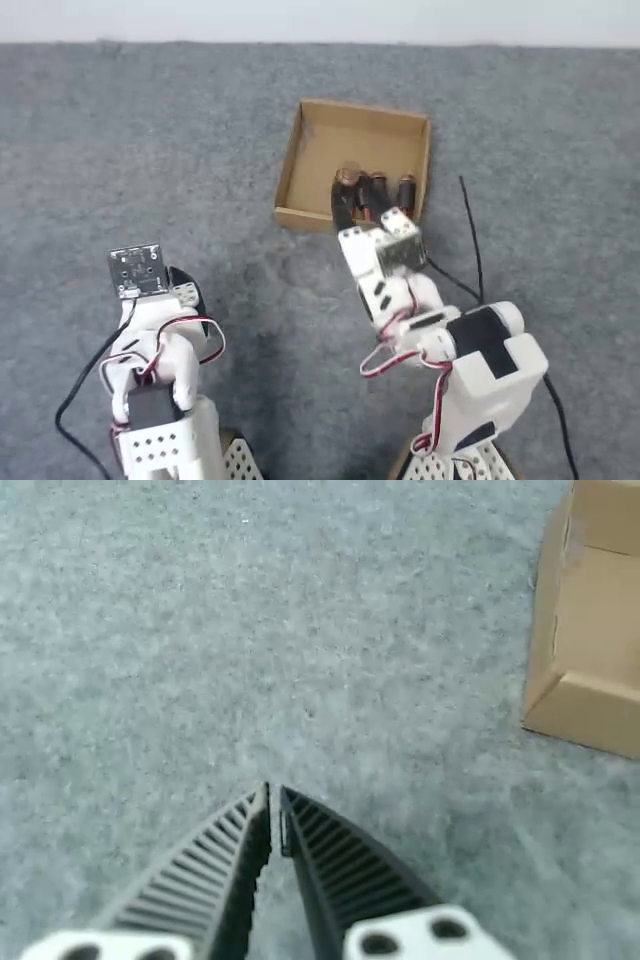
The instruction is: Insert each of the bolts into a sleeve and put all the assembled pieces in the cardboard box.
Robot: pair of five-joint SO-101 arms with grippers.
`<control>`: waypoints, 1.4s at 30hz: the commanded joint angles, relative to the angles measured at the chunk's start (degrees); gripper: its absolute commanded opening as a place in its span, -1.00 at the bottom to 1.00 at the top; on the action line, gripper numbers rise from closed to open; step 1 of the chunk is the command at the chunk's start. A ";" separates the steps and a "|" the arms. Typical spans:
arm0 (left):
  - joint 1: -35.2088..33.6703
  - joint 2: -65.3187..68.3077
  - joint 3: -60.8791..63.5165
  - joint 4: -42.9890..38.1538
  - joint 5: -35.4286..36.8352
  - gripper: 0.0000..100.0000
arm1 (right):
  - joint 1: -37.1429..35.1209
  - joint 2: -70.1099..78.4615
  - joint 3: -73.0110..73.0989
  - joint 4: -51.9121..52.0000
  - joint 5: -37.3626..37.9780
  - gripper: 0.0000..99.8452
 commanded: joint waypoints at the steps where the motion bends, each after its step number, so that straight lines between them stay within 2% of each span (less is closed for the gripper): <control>1: 0.26 -0.70 -0.48 0.44 -0.44 -0.98 | 0.92 -3.03 -8.70 6.20 -0.26 -0.99; 3: 0.26 -0.70 -0.48 1.14 -0.88 -0.98 | 0.66 -3.03 -12.66 12.00 -0.26 -0.99; 8: 0.26 -0.70 -0.48 3.69 -8.18 -0.98 | 0.66 -2.77 -24.35 32.75 -0.44 -0.99; 14: 0.26 -0.70 -0.48 3.69 -8.18 -0.98 | 0.66 -2.42 -36.48 54.99 -0.70 -0.99; 23: 0.26 -0.70 -0.48 3.60 -8.26 -0.98 | -1.54 -2.42 -43.69 72.31 -0.79 -0.99; 29: 0.26 -0.70 -0.48 3.69 -8.26 -0.98 | -2.42 2.51 -54.24 88.66 -7.65 -0.99; 35: 0.26 -0.70 -0.48 3.69 -8.35 -0.98 | -2.33 12.44 -68.31 103.96 -10.99 -0.98; 42: 0.26 -0.70 -0.48 3.52 -8.35 -0.98 | -2.42 16.66 -74.55 112.22 -10.99 -0.97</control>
